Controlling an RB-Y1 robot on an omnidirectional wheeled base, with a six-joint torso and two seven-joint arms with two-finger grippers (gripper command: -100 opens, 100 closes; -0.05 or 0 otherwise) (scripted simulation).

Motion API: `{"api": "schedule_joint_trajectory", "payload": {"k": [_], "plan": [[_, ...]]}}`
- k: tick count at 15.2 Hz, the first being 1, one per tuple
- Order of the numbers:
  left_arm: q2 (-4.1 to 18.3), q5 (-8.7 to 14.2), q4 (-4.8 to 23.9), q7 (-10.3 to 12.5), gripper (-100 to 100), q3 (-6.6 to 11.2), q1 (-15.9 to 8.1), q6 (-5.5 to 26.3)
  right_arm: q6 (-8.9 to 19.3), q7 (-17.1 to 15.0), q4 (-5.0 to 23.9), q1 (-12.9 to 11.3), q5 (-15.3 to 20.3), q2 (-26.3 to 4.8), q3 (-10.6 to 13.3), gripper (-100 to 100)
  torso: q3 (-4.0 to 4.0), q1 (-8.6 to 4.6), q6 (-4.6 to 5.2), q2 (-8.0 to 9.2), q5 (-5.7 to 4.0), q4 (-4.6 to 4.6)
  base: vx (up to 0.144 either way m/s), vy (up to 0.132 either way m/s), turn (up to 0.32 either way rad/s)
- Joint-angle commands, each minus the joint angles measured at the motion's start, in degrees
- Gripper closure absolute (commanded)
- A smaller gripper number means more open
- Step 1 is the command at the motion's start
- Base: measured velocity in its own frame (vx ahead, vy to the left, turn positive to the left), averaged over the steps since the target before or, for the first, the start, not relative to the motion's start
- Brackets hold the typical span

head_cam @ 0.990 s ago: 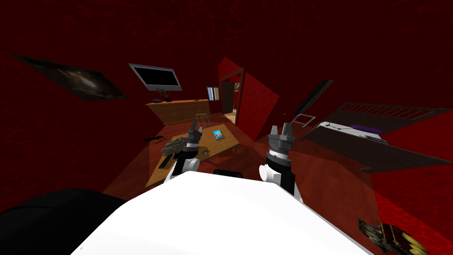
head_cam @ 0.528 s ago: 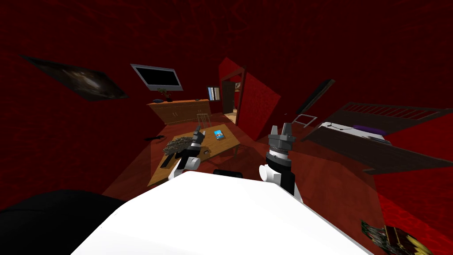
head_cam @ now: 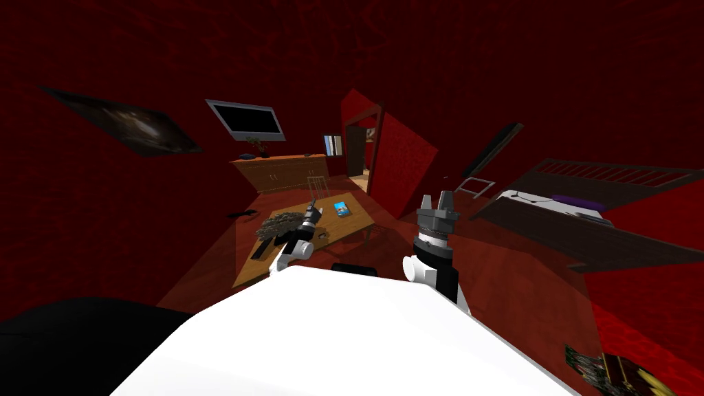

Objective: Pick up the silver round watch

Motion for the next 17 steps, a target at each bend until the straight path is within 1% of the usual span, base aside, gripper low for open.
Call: {"api": "schedule_joint_trajectory", "payload": {"k": [1,2,3,4,5,6,7,8,9,10,11,12,13,14,15,16,17], "plan": [[-0.33,1.62,2.86,2.28,-100,0.11,-1.76,2.86,0.0,0.0,0.0,0.0,0.0,0.0,0.0,0,0.0,0.0,0.0,0.0,0.0,0.0,-0.008,0.031,0.023],[-0.33,1.62,3.75,2.28,-100,0.11,-1.76,3.04,0.0,0.0,0.0,0.0,0.0,0.0,0.0,0,0.0,0.02,0.0,0.0,0.0,0.0,-0.006,0.032,0.012],[-0.37,2.6,5.26,3.58,-100,0.24,-2.87,4.55,0.0,0.0,0.0,0.0,0.0,0.0,0.0,0,0.0,0.02,0.0,0.01,0.01,0.0,-0.007,0.032,0.013],[-0.37,2.6,6.03,3.58,-100,0.24,-2.87,4.55,0.0,0.0,0.0,0.0,0.0,0.0,0.0,0,0.0,0.03,0.0,0.01,0.01,0.0,-0.007,0.027,0.009],[-0.42,3.59,7.69,4.9,-100,0.37,-4.01,6.08,0.0,0.0,0.0,0.0,0.0,0.0,0.0,0,0.01,0.02,0.0,0.01,0.0,0.0,-0.007,0.025,0.018],[-0.42,3.59,8.36,4.9,-100,0.37,-4.01,6.08,0.0,0.0,0.0,0.0,0.0,0.0,0.0,0,0.0,0.0,0.0,0.01,0.0,0.0,-0.006,0.022,0.013],[-0.51,4.59,10.08,6.23,-100,0.5,-5.17,7.62,0.0,0.0,0.0,0.0,0.0,0.0,0.0,0,0.0,-0.01,0.0,0.0,0.0,0.0,-0.005,0.026,0.017],[-0.51,4.59,10.73,6.23,-100,0.5,-5.17,7.62,0.0,0.0,0.0,0.0,0.0,0.0,0.0,0,0.0,0.0,0.0,0.0,0.0,0.0,-0.002,0.026,0.01],[-0.63,5.6,12.57,7.57,-100,0.64,-6.36,9.18,0.0,0.0,0.0,0.0,0.0,0.0,0.0,0,0.0,0.0,0.0,0.0,0.0,0.0,-0.002,0.029,0.014],[-0.63,5.6,13.12,7.57,-100,0.64,-6.36,9.18,0.0,0.0,0.0,0.0,0.0,0.0,0.0,0,-0.01,0.01,0.0,-0.01,0.0,0.0,0.0,0.026,0.01],[-0.79,6.6,15.43,8.92,-100,0.78,-7.57,10.74,0.0,0.0,0.0,0.0,0.0,0.0,0.0,0,-0.01,0.01,0.0,-0.01,0.0,0.0,-0.001,0.028,0.016],[-0.79,6.6,15.54,8.92,-100,0.78,-7.57,10.74,0.0,0.0,0.0,0.0,0.0,0.0,0.0,0,-0.01,0.01,0.0,-0.02,0.0,0.0,-0.001,0.027,0.008],[-0.97,7.61,17.95,10.27,-100,0.92,-8.79,12.3,0.0,0.0,0.0,0.0,0.0,0.0,0.0,0,-0.01,0.01,-0.01,-0.01,0.0,0.0,0.0,0.027,0.016],[-0.97,7.61,17.96,10.27,-100,0.92,-8.79,12.3,0.0,0.0,0.0,0.0,0.0,0.0,0.0,0,0.0,0.01,-0.01,-0.01,0.0,0.0,0.0,0.024,0.015],[-1.17,8.61,19.76,11.61,-100,1.06,-10.01,13.85,0.0,0.0,0.0,0.0,0.0,0.0,0.0,0,-0.01,0.0,0.0,-0.01,0.0,0.0,-0.002,0.024,0.014],[-1.17,8.61,20.37,11.61,-100,1.06,-10.01,13.85,0.0,0.0,0.0,0.0,0.0,0.0,0.0,0,-0.01,0.0,0.0,-0.01,0.0,0.0,-0.003,0.026,0.009],[-1.38,9.6,22.12,12.94,-100,1.21,-11.24,15.38,0.0,0.0,0.0,0.0,0.0,0.0,0.0,0,0.0,0.0,-0.01,0.0,0.0,0.0,-0.003,0.03,0.019]]}}
